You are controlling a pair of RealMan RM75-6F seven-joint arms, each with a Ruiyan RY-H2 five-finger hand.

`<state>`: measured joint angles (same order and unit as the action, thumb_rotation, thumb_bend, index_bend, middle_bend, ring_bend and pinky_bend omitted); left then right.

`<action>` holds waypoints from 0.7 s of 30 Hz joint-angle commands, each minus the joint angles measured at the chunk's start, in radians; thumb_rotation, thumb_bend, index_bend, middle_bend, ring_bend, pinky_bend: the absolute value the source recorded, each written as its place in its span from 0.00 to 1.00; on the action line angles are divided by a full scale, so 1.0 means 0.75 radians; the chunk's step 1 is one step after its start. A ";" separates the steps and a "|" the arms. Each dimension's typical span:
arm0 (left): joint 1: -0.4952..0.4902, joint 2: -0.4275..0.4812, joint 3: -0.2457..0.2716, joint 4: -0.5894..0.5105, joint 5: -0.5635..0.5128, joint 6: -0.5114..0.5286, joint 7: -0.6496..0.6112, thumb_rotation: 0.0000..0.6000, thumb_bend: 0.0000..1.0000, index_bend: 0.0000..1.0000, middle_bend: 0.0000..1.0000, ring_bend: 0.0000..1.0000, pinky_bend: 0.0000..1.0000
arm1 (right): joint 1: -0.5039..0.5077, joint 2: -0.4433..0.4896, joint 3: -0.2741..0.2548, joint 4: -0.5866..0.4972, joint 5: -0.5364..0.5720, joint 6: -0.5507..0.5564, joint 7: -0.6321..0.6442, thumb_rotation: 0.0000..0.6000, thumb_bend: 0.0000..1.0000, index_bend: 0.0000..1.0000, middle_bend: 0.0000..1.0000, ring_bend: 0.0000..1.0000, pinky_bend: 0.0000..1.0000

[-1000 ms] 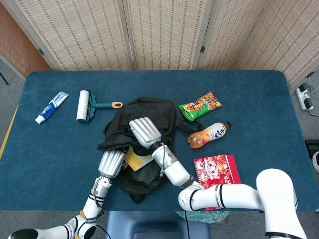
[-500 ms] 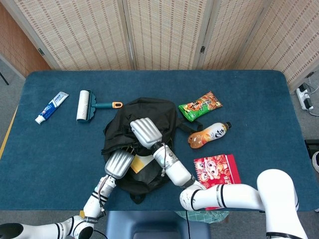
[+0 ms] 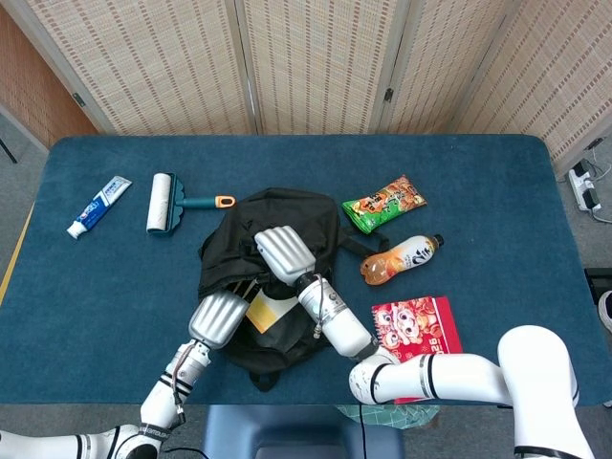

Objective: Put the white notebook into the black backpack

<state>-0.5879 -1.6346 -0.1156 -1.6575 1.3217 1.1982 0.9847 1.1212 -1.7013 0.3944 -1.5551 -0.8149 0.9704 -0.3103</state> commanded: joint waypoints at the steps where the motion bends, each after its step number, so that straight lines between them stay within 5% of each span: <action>1: 0.071 0.056 0.067 0.094 0.245 0.173 -0.346 1.00 0.00 0.09 0.04 0.04 0.03 | -0.002 0.002 -0.001 0.001 0.001 -0.005 0.003 1.00 0.77 0.79 0.49 0.42 0.31; 10: 0.202 0.096 0.159 0.311 0.506 0.495 -0.958 1.00 0.00 0.22 0.23 0.21 0.18 | -0.002 -0.004 -0.002 0.026 0.011 -0.016 0.006 1.00 0.77 0.79 0.49 0.42 0.31; 21: 0.279 0.211 0.161 0.403 0.489 0.570 -1.292 1.00 0.00 0.30 0.29 0.25 0.23 | -0.014 -0.001 -0.010 0.050 0.006 -0.038 0.032 1.00 0.77 0.78 0.49 0.42 0.31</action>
<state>-0.3891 -1.4864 0.0057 -1.3622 1.6959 1.6177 0.0284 1.1109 -1.7024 0.3878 -1.5178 -0.8097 0.9427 -0.2871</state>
